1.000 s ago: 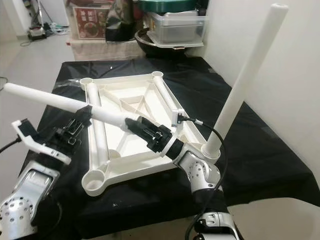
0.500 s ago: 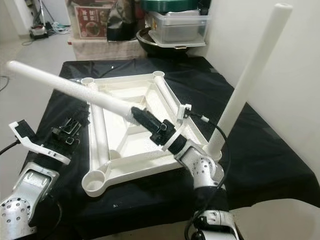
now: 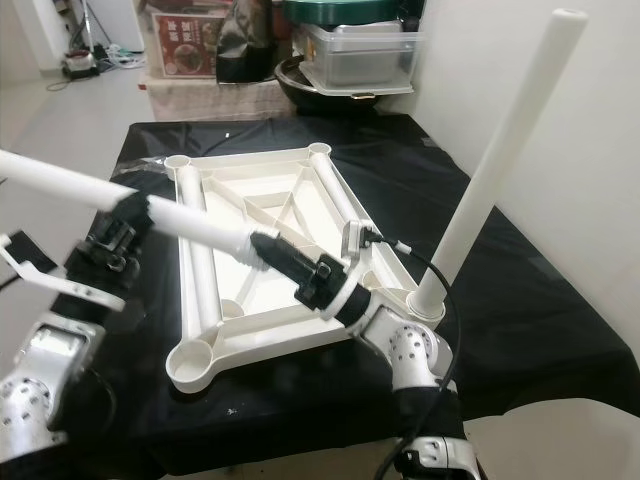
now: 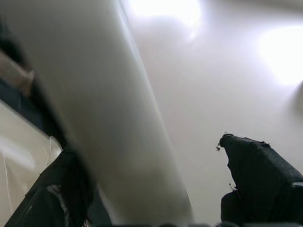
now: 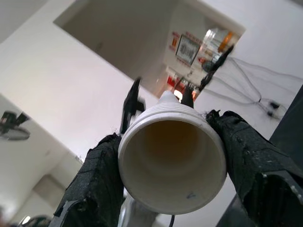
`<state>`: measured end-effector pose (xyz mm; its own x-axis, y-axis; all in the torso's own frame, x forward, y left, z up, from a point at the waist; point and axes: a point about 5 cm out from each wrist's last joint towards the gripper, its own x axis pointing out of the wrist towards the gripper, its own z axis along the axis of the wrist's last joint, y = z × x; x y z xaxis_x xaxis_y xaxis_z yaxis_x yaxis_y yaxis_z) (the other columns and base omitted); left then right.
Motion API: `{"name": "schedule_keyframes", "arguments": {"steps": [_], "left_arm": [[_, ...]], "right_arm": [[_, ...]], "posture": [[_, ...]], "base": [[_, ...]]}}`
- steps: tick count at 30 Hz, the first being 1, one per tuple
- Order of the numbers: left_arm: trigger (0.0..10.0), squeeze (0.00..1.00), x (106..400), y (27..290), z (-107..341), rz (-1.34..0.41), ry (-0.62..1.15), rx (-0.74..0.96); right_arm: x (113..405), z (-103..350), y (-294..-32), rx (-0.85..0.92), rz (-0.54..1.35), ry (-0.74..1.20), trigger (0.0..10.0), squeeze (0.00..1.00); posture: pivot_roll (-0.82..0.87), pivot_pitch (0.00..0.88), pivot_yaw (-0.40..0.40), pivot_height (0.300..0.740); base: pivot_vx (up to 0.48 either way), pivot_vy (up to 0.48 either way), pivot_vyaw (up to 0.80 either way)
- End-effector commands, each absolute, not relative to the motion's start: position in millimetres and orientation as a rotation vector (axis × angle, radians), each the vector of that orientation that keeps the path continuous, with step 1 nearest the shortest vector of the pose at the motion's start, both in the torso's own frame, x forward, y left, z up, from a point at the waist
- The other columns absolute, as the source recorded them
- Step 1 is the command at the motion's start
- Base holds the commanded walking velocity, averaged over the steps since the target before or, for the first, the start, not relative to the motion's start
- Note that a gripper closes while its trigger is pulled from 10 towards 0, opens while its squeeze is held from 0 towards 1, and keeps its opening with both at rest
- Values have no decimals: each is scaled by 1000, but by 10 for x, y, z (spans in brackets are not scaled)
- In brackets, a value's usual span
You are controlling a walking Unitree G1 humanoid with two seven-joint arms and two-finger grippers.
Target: Building children table
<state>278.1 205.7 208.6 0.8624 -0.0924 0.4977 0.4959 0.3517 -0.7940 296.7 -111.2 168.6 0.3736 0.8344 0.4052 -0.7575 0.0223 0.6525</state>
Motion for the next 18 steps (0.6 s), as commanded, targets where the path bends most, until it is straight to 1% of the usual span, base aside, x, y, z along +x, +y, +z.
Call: {"name": "schedule_keyframes", "arguments": {"steps": [1, 9, 10, 12, 13, 14, 15, 18], "left_arm": [[10000, 0, 2796, 2128, 2040, -378, -409, -1188], [10000, 0, 2813, 2161, 2061, -419, -426, -1243], [10000, 0, 2795, 2163, 2088, -462, -441, -1267], [10000, 0, 2795, 2163, 2088, -462, -441, -1267], [8902, 0, 2785, 2169, 2103, -478, -449, -1280], [8902, 0, 2785, 2169, 2103, -478, -449, -1280], [10000, 0, 2775, 2185, 2121, -488, -459, -1294], [10000, 0, 2740, 2275, 2168, -492, -487, -1299]], "right_arm": [[2920, 1713, -1110, 946, 1283, 103, 0, 0], [2860, 1718, -1158, 956, 1325, 152, 0, 0], [2831, 1717, -1182, 954, 1349, 173, 0, 0], [2831, 1717, -1182, 954, 1349, 173, 0, 0], [2817, 1712, -1191, 950, 1360, 183, 0, 0], [2817, 1712, -1191, 950, 1360, 183, 0, 0], [2805, 1707, -1205, 948, 1367, 190, 0, 0], [2803, 1693, -1269, 926, 1372, 207, 0, 0]], "posture": [[-1, 0, -49, 740], [-8, 0, -45, 740], [-10, 0, -47, 740], [-10, 0, -47, 740], [-10, 0, -47, 740], [-10, 0, -47, 740], [-9, 0, -48, 740], [-6, 0, -51, 740]], "base": [[0, 0, 0], [0, 0, 0], [0, 0, 0], [0, 0, 0], [0, 0, 0], [0, 0, 0], [0, 0, 0], [0, 0, 0]]}}
